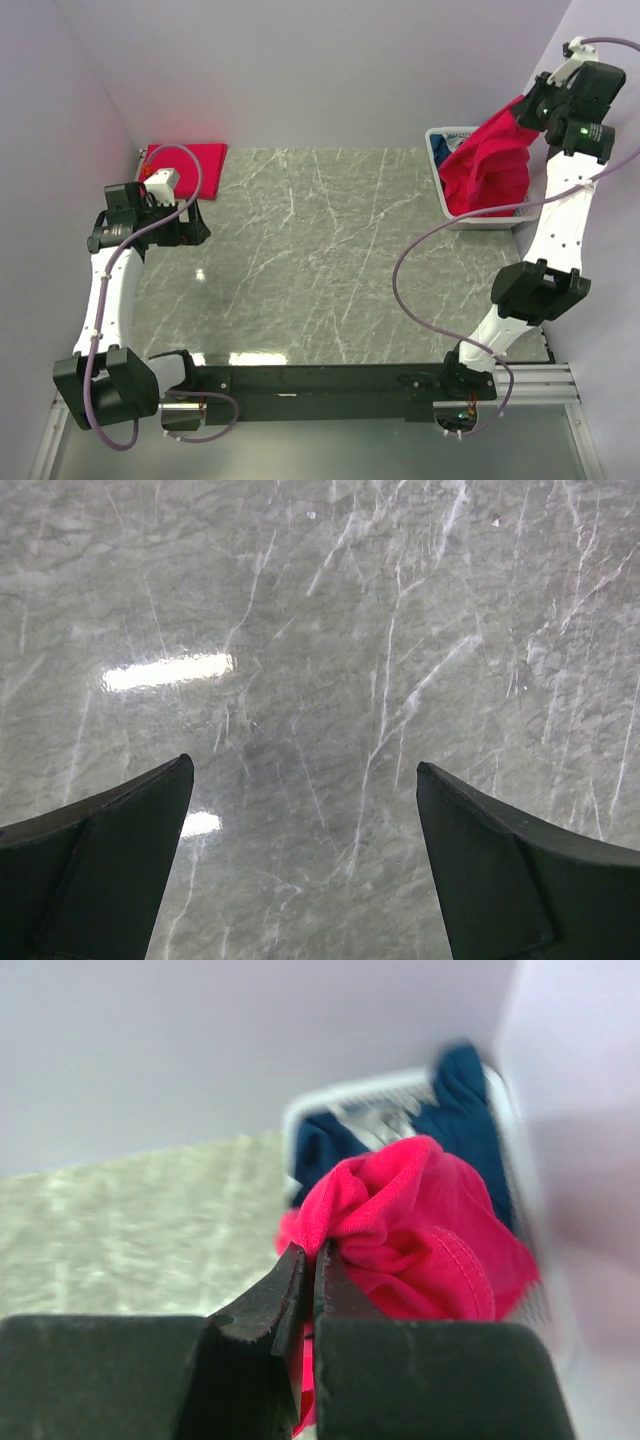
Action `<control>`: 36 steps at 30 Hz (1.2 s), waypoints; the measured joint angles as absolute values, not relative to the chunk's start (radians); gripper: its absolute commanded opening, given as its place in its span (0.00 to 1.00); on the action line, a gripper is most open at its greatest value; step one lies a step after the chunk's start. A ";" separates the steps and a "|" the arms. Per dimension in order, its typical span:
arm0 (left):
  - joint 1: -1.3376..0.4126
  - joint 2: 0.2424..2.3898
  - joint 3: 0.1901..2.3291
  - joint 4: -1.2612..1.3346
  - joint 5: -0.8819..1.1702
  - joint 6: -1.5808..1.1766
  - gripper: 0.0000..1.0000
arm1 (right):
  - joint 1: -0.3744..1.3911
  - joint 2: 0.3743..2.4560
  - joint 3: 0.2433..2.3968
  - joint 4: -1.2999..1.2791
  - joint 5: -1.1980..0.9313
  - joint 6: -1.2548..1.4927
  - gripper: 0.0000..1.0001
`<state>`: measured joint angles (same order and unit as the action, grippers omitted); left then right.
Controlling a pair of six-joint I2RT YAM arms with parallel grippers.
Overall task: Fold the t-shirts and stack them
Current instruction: Move the tshirt to the center of the board
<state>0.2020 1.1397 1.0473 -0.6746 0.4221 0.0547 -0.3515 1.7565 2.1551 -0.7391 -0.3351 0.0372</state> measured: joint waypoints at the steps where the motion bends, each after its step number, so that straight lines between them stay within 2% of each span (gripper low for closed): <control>1: 0.202 1.146 1.048 -0.675 0.422 0.052 0.99 | -0.352 1.752 2.168 -0.735 -0.361 0.044 0.00; 7: 0.202 1.177 1.063 -0.681 0.427 0.032 0.99 | -0.335 1.649 2.189 -0.643 -0.533 0.130 0.00; 13: 0.204 1.195 1.125 -0.686 0.452 0.002 0.99 | -0.253 1.571 2.250 -0.460 -0.612 0.222 0.00; 17: 0.211 1.208 1.151 -0.687 0.485 -0.030 0.99 | -0.113 1.543 2.336 -0.367 -0.601 0.215 0.00; 21: 0.223 1.214 1.176 -0.686 0.520 -0.051 0.99 | 0.065 1.495 2.335 -0.292 -0.556 0.168 0.00; 25: 0.234 1.214 1.203 -0.685 0.563 -0.064 0.99 | 0.203 1.448 2.267 -0.245 -0.498 0.136 0.00; 27: 0.236 1.214 1.208 -0.685 0.582 -0.064 0.99 | 0.253 1.408 2.159 -0.222 -0.484 0.132 0.02; 28: 0.236 1.214 1.208 -0.686 0.590 -0.062 0.99 | 0.270 1.390 2.101 -0.221 -0.488 0.131 0.14; 29: 0.236 1.214 1.208 -0.687 0.600 -0.056 0.99 | 0.282 1.374 2.045 -0.232 -0.498 0.131 0.42; 32: 0.236 1.214 1.208 -0.713 0.621 -0.002 0.99 | 0.298 1.347 1.871 -0.296 -0.517 0.103 0.83; 36: 0.228 1.213 1.203 -0.757 0.638 0.123 0.99 | 0.286 1.315 1.575 -0.401 -0.495 0.036 0.88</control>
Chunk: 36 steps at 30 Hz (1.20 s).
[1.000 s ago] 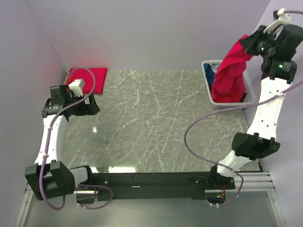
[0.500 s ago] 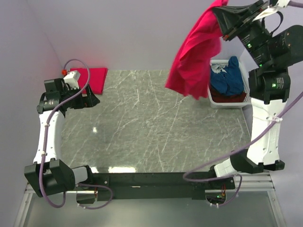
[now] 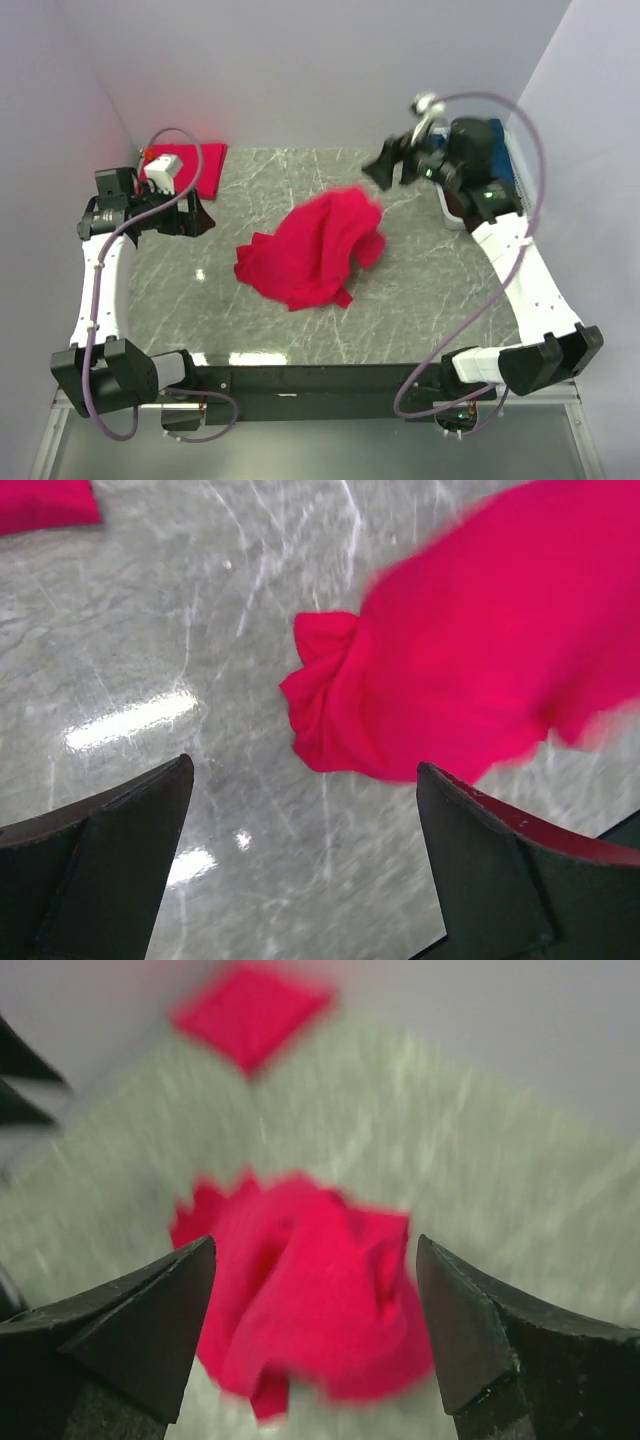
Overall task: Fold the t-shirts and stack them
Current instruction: Move the tshirt to the center of the board, then flatten the tshirt out
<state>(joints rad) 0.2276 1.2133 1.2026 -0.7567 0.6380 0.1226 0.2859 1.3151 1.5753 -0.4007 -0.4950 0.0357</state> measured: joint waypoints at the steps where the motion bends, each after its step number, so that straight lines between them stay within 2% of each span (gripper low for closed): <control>1: 0.218 1.213 1.197 -0.762 0.636 0.150 0.99 | 0.282 1.308 1.514 -0.424 -0.490 0.022 0.87; 4: 0.132 1.212 1.151 -0.772 0.622 0.238 0.99 | 0.277 1.306 1.352 -0.510 -0.492 -0.031 0.82; 7: -0.019 1.212 1.086 -0.771 0.599 0.307 0.99 | 0.276 1.333 1.292 -0.582 -0.496 -0.080 0.74; 15: -0.374 1.299 0.978 -0.713 0.479 0.376 0.88 | 0.272 1.605 1.298 -0.601 -0.480 -0.129 0.70; 24: -0.559 1.435 0.894 -0.540 0.288 0.370 0.86 | 0.271 1.881 1.355 -0.562 -0.353 -0.072 0.66; 27: -0.564 1.449 0.868 -0.508 0.245 0.377 0.78 | 0.270 1.929 1.368 -0.546 -0.299 -0.050 0.65; 28: -0.565 1.452 0.862 -0.504 0.236 0.381 0.71 | 0.270 1.942 1.375 -0.543 -0.281 -0.045 0.65; 30: -0.570 1.460 0.852 -0.501 0.220 0.397 0.65 | 0.270 1.973 1.394 -0.536 -0.242 -0.036 0.64; 33: -0.600 1.472 0.836 -0.501 0.203 0.427 0.54 | 0.270 2.015 1.428 -0.527 -0.184 -0.028 0.54; 36: -0.681 1.478 0.809 -0.508 0.187 0.456 0.45 | 0.268 2.054 1.485 -0.543 -0.137 -0.022 0.55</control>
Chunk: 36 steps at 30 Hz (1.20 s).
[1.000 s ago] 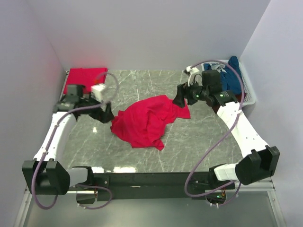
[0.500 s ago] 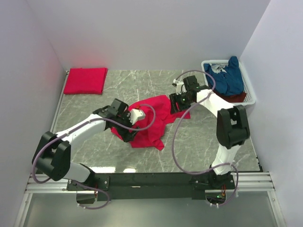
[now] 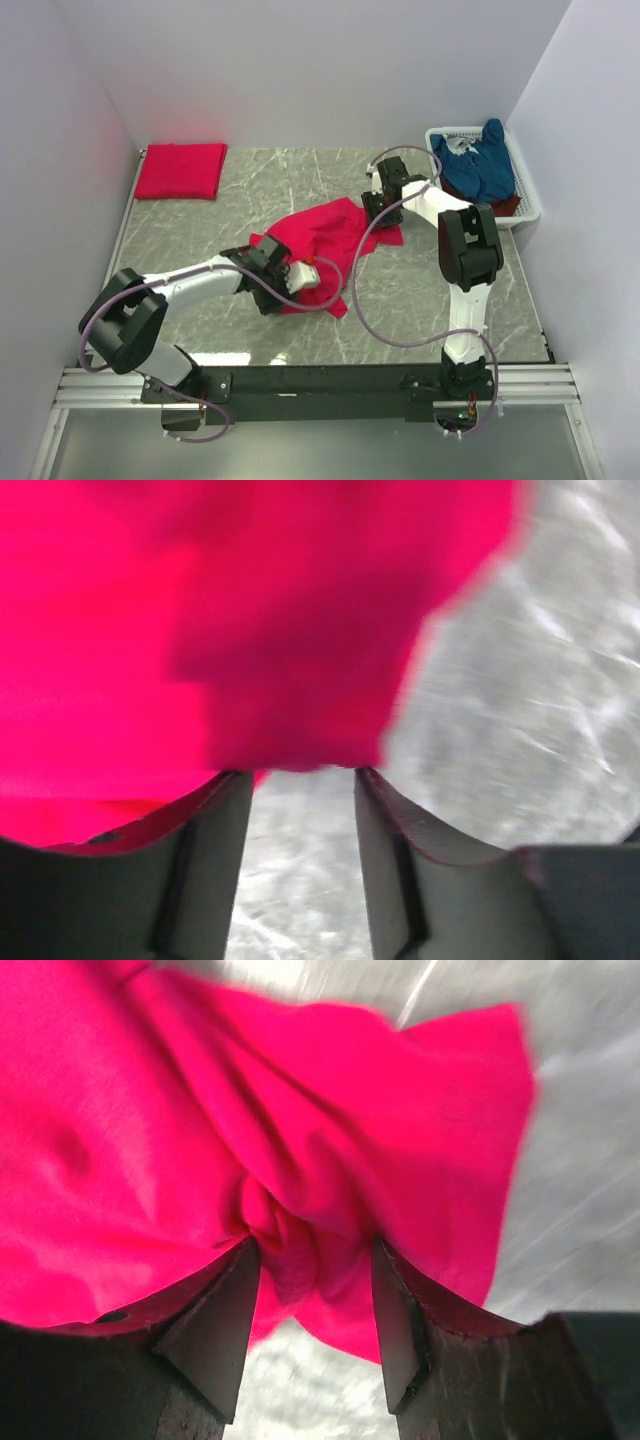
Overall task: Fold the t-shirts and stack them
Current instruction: Flatten the tshirt out
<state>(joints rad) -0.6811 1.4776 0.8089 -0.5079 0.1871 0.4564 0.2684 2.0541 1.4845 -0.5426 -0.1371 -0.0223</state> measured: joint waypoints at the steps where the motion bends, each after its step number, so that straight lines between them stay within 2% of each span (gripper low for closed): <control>1: -0.707 1.480 0.803 -0.514 0.185 0.465 0.43 | 0.268 2.070 1.514 -0.546 -0.120 -0.023 0.55; 4: -0.794 1.494 0.799 -0.543 0.185 0.488 0.38 | 0.262 2.103 1.589 -0.556 -0.082 -0.028 0.56; 8: -0.828 1.496 0.822 -0.589 0.231 0.496 0.40 | 0.238 2.108 1.654 -0.566 -0.062 -0.044 0.57; 11: -0.822 1.484 0.879 -0.619 0.292 0.484 0.47 | 0.205 2.110 1.729 -0.606 -0.070 -0.054 0.59; 13: -0.801 1.463 0.928 -0.623 0.339 0.471 0.57 | 0.185 2.115 1.800 -0.643 -0.083 -0.054 0.61; 15: -0.735 1.443 0.984 -0.639 0.396 0.450 0.64 | 0.168 2.106 1.835 -0.651 -0.102 -0.053 0.66; 18: -0.546 1.449 1.076 -0.652 0.461 0.441 0.70 | 0.155 2.070 1.809 -0.661 -0.117 -0.051 0.66; 23: -0.249 1.562 1.209 -0.671 0.500 0.433 0.72 | 0.157 2.074 1.766 -0.706 -0.122 -0.045 0.60; 27: -0.171 1.653 1.242 -0.667 0.456 0.412 0.74 | 0.156 2.125 1.768 -0.744 -0.126 -0.032 0.60; 34: -0.160 1.730 1.209 -0.622 0.336 0.409 0.76 | 0.153 2.171 1.760 -0.801 -0.126 -0.015 0.60; 35: -0.160 1.734 1.198 -0.616 0.326 0.415 0.75 | 0.153 2.175 1.761 -0.808 -0.126 -0.015 0.59; 36: -0.161 1.737 1.187 -0.612 0.318 0.421 0.72 | 0.152 2.181 1.765 -0.815 -0.126 -0.015 0.53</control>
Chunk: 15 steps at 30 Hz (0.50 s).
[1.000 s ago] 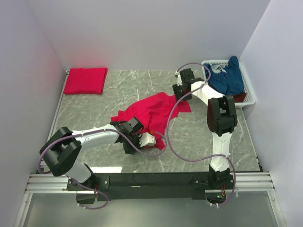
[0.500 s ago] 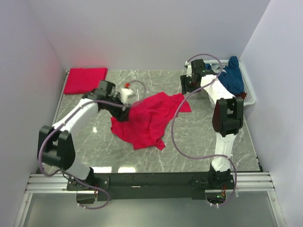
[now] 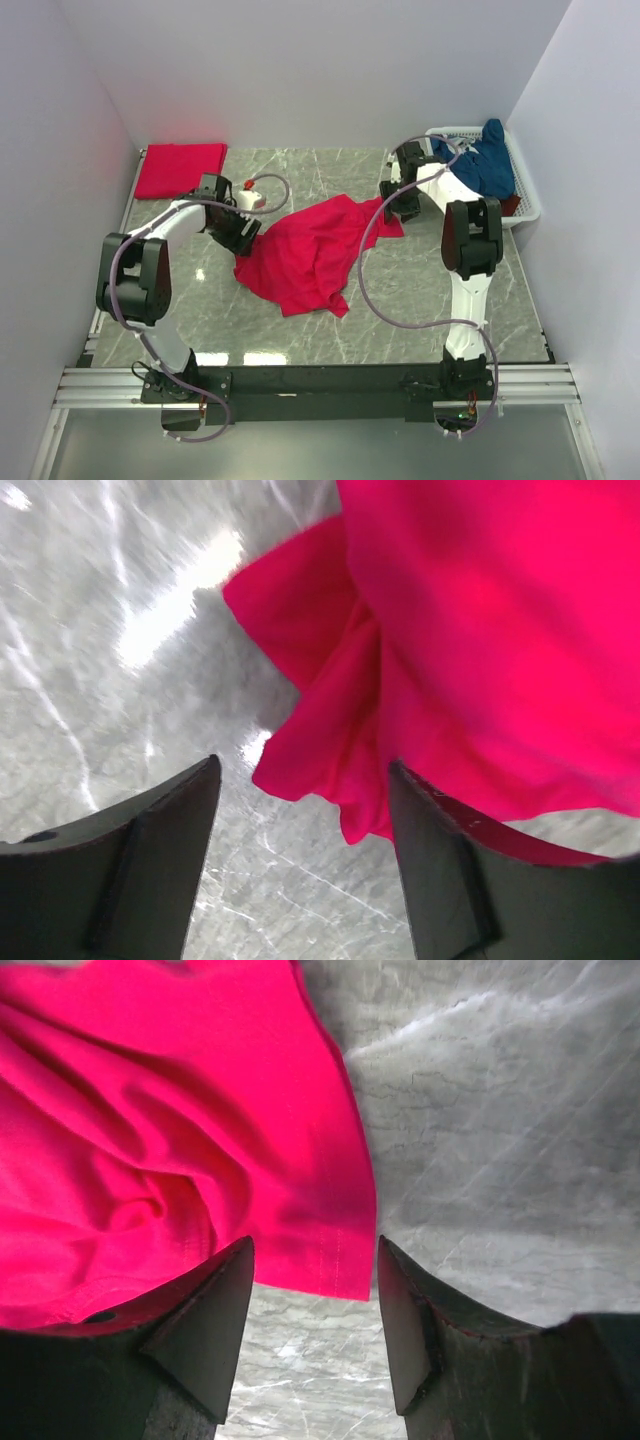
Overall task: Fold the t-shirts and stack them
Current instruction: Flatten the tshirt out
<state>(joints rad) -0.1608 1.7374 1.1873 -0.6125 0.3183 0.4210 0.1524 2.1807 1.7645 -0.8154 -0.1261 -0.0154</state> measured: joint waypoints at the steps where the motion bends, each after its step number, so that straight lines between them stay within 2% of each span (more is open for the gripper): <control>1: -0.163 1.739 1.174 -0.605 0.312 0.429 0.70 | 0.152 2.188 1.767 -0.821 -0.126 -0.016 0.47; 4: -0.182 1.740 1.121 -0.594 0.289 0.467 0.62 | 0.152 2.245 1.807 -0.862 -0.124 -0.025 0.29; 8: -0.258 1.721 1.045 -0.575 0.240 0.531 0.34 | 0.151 2.305 1.910 -0.926 -0.129 -0.040 0.00; 9: -0.289 1.706 1.023 -0.570 0.229 0.548 0.24 | 0.150 2.320 1.936 -0.943 -0.132 -0.050 0.00; 11: -0.343 1.674 0.986 -0.572 0.216 0.582 0.13 | 0.149 2.342 1.976 -0.968 -0.130 -0.063 0.00; 15: -0.459 1.592 0.909 -0.602 0.194 0.636 0.04 | 0.150 2.382 2.063 -0.992 -0.084 -0.105 0.00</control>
